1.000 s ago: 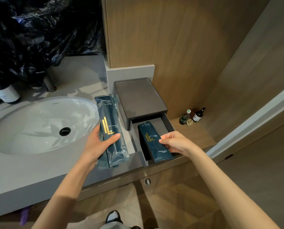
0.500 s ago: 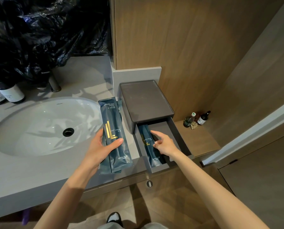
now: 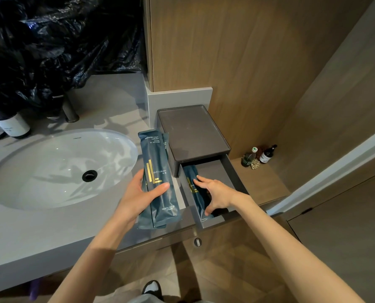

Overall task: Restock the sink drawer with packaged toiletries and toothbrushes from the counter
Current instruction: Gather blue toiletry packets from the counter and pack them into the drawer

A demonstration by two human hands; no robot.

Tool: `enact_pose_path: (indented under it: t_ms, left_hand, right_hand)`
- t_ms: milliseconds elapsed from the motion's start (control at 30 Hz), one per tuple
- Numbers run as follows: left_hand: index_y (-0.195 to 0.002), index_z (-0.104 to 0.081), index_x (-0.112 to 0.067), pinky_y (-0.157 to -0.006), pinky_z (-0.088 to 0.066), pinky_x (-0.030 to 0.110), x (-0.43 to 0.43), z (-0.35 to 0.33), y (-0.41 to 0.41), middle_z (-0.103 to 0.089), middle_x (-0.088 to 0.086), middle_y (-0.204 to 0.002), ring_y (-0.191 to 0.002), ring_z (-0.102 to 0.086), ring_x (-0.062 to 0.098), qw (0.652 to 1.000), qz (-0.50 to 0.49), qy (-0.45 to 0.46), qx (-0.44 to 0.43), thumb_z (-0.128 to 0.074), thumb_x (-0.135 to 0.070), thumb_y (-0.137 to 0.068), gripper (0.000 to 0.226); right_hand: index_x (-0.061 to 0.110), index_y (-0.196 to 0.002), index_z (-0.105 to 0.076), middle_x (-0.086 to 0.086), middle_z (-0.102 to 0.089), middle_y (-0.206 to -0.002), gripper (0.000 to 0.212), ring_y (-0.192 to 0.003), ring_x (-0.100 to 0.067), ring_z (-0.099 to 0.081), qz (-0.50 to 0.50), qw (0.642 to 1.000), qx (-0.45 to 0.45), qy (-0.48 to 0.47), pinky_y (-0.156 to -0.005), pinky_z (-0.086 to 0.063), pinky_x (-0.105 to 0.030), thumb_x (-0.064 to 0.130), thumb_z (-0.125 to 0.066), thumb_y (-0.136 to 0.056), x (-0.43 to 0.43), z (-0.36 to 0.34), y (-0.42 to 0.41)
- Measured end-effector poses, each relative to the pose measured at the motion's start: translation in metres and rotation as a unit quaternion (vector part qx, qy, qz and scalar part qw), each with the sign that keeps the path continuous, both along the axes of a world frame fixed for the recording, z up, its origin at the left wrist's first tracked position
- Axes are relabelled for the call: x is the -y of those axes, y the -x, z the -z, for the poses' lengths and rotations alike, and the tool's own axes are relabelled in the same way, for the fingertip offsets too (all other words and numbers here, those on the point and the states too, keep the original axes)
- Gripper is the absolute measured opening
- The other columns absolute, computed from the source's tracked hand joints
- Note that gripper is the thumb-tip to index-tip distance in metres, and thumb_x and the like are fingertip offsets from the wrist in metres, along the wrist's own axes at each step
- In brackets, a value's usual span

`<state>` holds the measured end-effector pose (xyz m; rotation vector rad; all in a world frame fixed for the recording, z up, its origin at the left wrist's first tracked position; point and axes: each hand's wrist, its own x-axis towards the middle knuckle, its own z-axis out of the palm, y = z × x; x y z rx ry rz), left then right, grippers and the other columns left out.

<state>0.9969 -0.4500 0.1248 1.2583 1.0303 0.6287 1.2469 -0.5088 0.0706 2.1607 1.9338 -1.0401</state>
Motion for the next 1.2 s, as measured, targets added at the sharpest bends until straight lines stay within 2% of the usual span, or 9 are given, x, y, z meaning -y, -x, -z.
enact_pose_path:
  t_ms: [167,267,367,467,667,867,967,1067,1200]
  left_hand:
    - [-0.131,-0.051,-0.028,-0.095,-0.051,0.038,0.002,0.0,-0.005,-0.063,-0.008,-0.121,-0.109,-0.062,0.012,1.0,0.01,-0.005,-0.005,-0.081,-0.025,-0.073,0.065]
    - [-0.131,-0.051,-0.027,-0.096,-0.051,0.04,0.004,-0.001,-0.009,-0.064,-0.008,-0.119,-0.108,-0.062,0.011,1.0,0.018,-0.01,-0.014,-0.081,-0.026,-0.072,0.066]
    - [-0.126,-0.053,-0.027,-0.098,-0.049,0.039,0.007,-0.002,-0.015,-0.064,-0.012,-0.114,-0.107,-0.062,0.007,0.999,0.013,-0.027,-0.014,-0.082,-0.024,-0.071,0.063]
    - [-0.122,-0.05,-0.032,-0.096,-0.044,0.03,0.013,-0.004,-0.021,-0.06,-0.021,-0.111,-0.104,-0.055,-0.004,0.998,0.01,-0.056,-0.031,-0.084,-0.024,-0.069,0.064]
    - [-0.126,-0.049,-0.033,-0.076,-0.042,0.008,0.031,-0.01,-0.039,-0.059,-0.023,-0.115,-0.102,-0.055,-0.012,0.993,0.063,-0.1,-0.025,-0.086,-0.025,-0.066,0.07]
    - [-0.126,-0.047,-0.034,-0.077,-0.044,0.005,0.043,-0.013,-0.052,-0.059,-0.023,-0.114,-0.102,-0.055,-0.015,0.987,0.113,-0.116,-0.013,-0.078,-0.026,-0.076,0.059]
    - [-0.131,-0.047,-0.03,-0.094,-0.047,0.016,0.043,-0.013,-0.053,-0.059,-0.019,-0.123,-0.11,-0.056,-0.01,0.986,0.144,-0.079,0.018,-0.066,-0.027,-0.088,0.047]
    - [-0.137,-0.044,-0.028,-0.091,-0.052,0.021,0.044,-0.01,-0.053,-0.062,-0.01,-0.126,-0.108,-0.063,0.002,0.986,0.155,-0.008,0.052,-0.059,-0.024,-0.093,0.047]
    - [-0.138,-0.045,-0.032,-0.103,-0.046,0.039,0.044,-0.002,-0.053,-0.061,-0.005,-0.132,-0.119,-0.06,0.015,0.979,0.167,0.087,0.079,-0.052,-0.029,-0.096,0.043]
  right_hand:
    - [0.026,-0.153,-0.012,0.005,-0.007,-0.162,0.114,-0.145,-0.041,-0.011,0.008,0.999,0.034,-0.023,-0.118,-0.014,-0.054,0.026,-0.086,-0.067,0.004,0.006,0.003]
    - [0.025,-0.151,-0.026,0.002,-0.02,-0.16,0.093,-0.144,-0.035,-0.021,0.027,0.998,0.013,-0.047,-0.118,-0.019,-0.05,0.028,-0.079,-0.075,0.007,-0.002,0.004]
    - [0.022,-0.134,-0.055,0.0,-0.052,-0.141,0.047,-0.124,-0.02,-0.053,0.128,0.977,-0.09,-0.147,-0.106,-0.042,-0.033,0.026,-0.065,-0.089,0.013,-0.026,0.014]
    - [0.023,-0.115,-0.067,0.005,-0.07,-0.111,0.023,-0.094,-0.007,-0.065,0.262,0.902,-0.262,-0.223,-0.081,-0.051,-0.02,0.026,-0.059,-0.093,0.022,-0.057,0.032]
    - [0.017,-0.098,-0.072,-0.004,-0.073,-0.091,0.013,-0.079,-0.013,-0.069,0.362,0.82,-0.398,-0.194,-0.074,-0.059,-0.024,0.024,-0.068,-0.088,0.034,-0.078,0.051]
    - [0.001,-0.103,-0.069,-0.012,-0.074,-0.095,0.025,-0.081,-0.017,-0.071,0.39,0.798,-0.424,-0.176,-0.077,-0.06,-0.029,0.021,-0.068,-0.088,0.049,-0.081,0.043]
    - [-0.003,-0.101,-0.069,-0.009,-0.074,-0.082,0.024,-0.072,-0.014,-0.07,0.4,0.786,-0.438,-0.176,-0.071,-0.06,-0.027,0.017,-0.067,-0.089,0.057,-0.085,0.035]
    - [0.0,-0.094,-0.071,-0.001,-0.073,-0.068,0.015,-0.06,-0.01,-0.069,0.413,0.782,-0.429,-0.187,-0.06,-0.056,-0.02,0.013,-0.07,-0.086,0.064,-0.088,0.028]
    - [0.0,-0.093,-0.073,-0.005,-0.073,-0.07,0.016,-0.059,-0.011,-0.068,0.429,0.779,-0.414,-0.196,-0.057,-0.055,-0.019,0.013,-0.073,-0.083,0.069,-0.088,0.02]
